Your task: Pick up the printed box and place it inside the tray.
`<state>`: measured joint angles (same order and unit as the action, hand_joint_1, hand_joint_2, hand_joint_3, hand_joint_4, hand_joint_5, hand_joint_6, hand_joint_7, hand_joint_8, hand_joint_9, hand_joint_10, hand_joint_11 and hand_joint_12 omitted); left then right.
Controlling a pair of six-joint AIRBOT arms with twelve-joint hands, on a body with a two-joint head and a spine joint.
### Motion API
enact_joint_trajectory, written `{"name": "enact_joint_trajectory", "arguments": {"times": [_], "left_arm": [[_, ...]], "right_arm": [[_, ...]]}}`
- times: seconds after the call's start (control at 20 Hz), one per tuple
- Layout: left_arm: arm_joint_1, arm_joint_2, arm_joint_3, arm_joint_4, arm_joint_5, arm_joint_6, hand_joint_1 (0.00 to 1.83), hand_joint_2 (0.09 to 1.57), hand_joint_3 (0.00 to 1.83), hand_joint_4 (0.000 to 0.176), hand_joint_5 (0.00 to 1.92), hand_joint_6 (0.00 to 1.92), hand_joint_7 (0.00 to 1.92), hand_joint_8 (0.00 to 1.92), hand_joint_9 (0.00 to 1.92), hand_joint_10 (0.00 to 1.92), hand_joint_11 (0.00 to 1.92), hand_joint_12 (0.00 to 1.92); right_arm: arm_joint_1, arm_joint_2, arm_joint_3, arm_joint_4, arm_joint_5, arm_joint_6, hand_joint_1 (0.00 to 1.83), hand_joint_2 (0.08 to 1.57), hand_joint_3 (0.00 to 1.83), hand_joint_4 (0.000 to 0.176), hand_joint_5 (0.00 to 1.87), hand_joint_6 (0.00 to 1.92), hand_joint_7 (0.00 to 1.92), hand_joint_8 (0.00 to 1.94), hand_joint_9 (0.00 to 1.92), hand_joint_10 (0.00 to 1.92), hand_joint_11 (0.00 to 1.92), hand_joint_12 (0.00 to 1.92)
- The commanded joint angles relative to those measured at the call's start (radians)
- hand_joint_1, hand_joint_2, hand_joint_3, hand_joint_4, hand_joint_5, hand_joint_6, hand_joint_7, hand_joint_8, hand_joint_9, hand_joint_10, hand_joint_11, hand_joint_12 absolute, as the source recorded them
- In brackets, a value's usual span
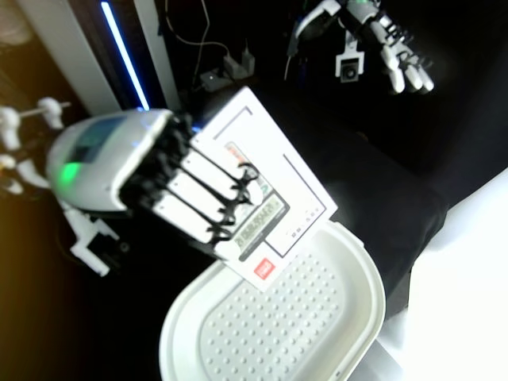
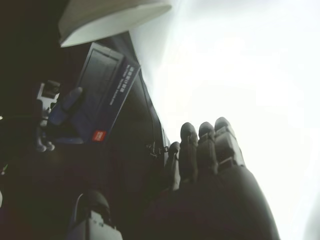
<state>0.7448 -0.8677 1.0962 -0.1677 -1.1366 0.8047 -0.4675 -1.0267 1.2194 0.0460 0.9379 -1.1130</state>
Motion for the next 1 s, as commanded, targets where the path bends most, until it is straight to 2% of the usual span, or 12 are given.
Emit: {"name": "enact_joint_trajectory", "arguments": {"times": [0.0,0.05,0.2,0.25,0.3,0.4,0.55,0.6,0.65,0.7,0.75,0.95], "left_arm": [[-0.007,0.010,0.002,-0.013,-0.140,-0.004,0.00,0.96,0.00,0.129,0.02,0.00,0.19,0.00,0.01,0.00,0.00,0.00],[-0.004,0.009,0.000,-0.013,-0.140,-0.004,0.00,0.96,0.00,0.134,0.02,0.00,0.19,0.00,0.01,0.00,0.00,0.00],[0.008,0.009,-0.004,-0.017,-0.144,-0.006,0.00,0.97,0.01,0.138,0.02,0.00,0.18,0.00,0.00,0.00,0.00,0.00],[0.012,0.009,-0.004,-0.019,-0.146,-0.007,0.00,0.97,0.00,0.133,0.02,0.00,0.18,0.00,0.01,0.00,0.00,0.00],[0.016,0.008,-0.005,-0.022,-0.148,-0.007,0.00,0.97,0.00,0.135,0.02,0.00,0.19,0.00,0.01,0.00,0.00,0.00],[0.028,0.007,-0.008,-0.029,-0.155,-0.007,0.00,0.97,0.00,0.118,0.00,0.00,0.19,0.00,0.00,0.00,0.00,0.00],[0.037,0.000,-0.008,-0.032,-0.158,-0.009,0.00,0.96,0.00,0.146,0.02,0.01,0.19,0.00,0.00,0.00,0.00,0.00],[0.038,-0.003,-0.008,-0.032,-0.158,-0.009,0.00,0.96,0.00,0.139,0.01,0.00,0.19,0.00,0.00,0.00,0.00,0.00],[0.038,-0.005,-0.008,-0.032,-0.158,-0.009,0.00,0.96,0.00,0.134,0.00,0.00,0.18,0.00,0.00,0.00,0.00,0.00],[0.039,-0.008,-0.008,-0.032,-0.159,-0.011,0.00,0.96,0.00,0.130,0.00,0.00,0.18,0.00,0.00,0.00,0.00,0.00],[0.041,-0.010,-0.008,-0.032,-0.159,-0.014,0.00,0.96,0.00,0.122,0.00,0.00,0.18,0.00,0.00,0.00,0.00,0.00],[0.061,-0.017,-0.008,-0.038,-0.168,-0.023,0.00,0.95,0.00,0.134,0.00,0.00,0.17,0.00,0.00,0.00,0.00,0.00]], "right_arm": [[0.018,0.012,0.002,0.021,0.097,-0.024,1.37,1.09,0.00,0.000,0.98,0.74,1.08,0.90,1.02,1.22,0.82,1.41],[0.018,0.012,0.007,0.032,0.078,-0.043,1.30,1.07,0.00,0.000,1.05,0.66,1.10,0.99,1.00,1.16,0.81,1.44],[0.018,0.012,0.020,0.054,0.028,-0.088,1.28,1.10,0.00,0.000,1.03,0.65,1.03,1.18,0.96,1.34,0.87,1.60],[0.018,0.012,0.022,0.064,0.018,-0.103,1.28,1.10,0.00,0.000,1.00,0.72,1.05,1.13,0.98,1.24,0.87,1.51],[0.018,0.012,0.026,0.068,0.013,-0.104,1.37,1.10,0.00,0.000,0.99,0.63,1.03,1.03,0.97,1.31,0.87,1.45],[0.018,0.012,0.038,0.070,-0.001,-0.106,1.37,1.15,0.00,0.000,0.87,0.83,0.93,1.12,0.87,1.41,0.84,1.39],[0.018,0.012,0.063,0.105,-0.043,-0.138,1.38,1.14,0.00,0.000,0.85,0.90,0.95,1.10,0.88,1.36,0.83,1.35],[0.018,0.011,0.070,0.115,-0.053,-0.144,1.38,1.13,0.00,0.000,0.91,0.79,0.98,1.06,0.91,1.40,0.86,1.43],[0.018,0.007,0.079,0.124,-0.064,-0.145,1.38,1.14,0.00,0.000,0.87,0.88,0.96,1.08,0.87,1.40,0.85,1.43],[0.018,0.002,0.089,0.132,-0.076,-0.145,1.38,1.12,0.00,0.000,0.94,0.74,0.98,1.06,0.90,1.41,0.85,1.47],[0.018,-0.004,0.099,0.136,-0.085,-0.145,1.38,1.14,0.00,0.000,0.88,0.87,0.95,1.09,0.88,1.39,0.84,1.42],[0.031,-0.029,0.136,0.149,-0.127,-0.145,1.37,1.14,0.00,0.000,0.88,0.92,0.97,1.02,0.85,1.40,0.79,1.39]]}}
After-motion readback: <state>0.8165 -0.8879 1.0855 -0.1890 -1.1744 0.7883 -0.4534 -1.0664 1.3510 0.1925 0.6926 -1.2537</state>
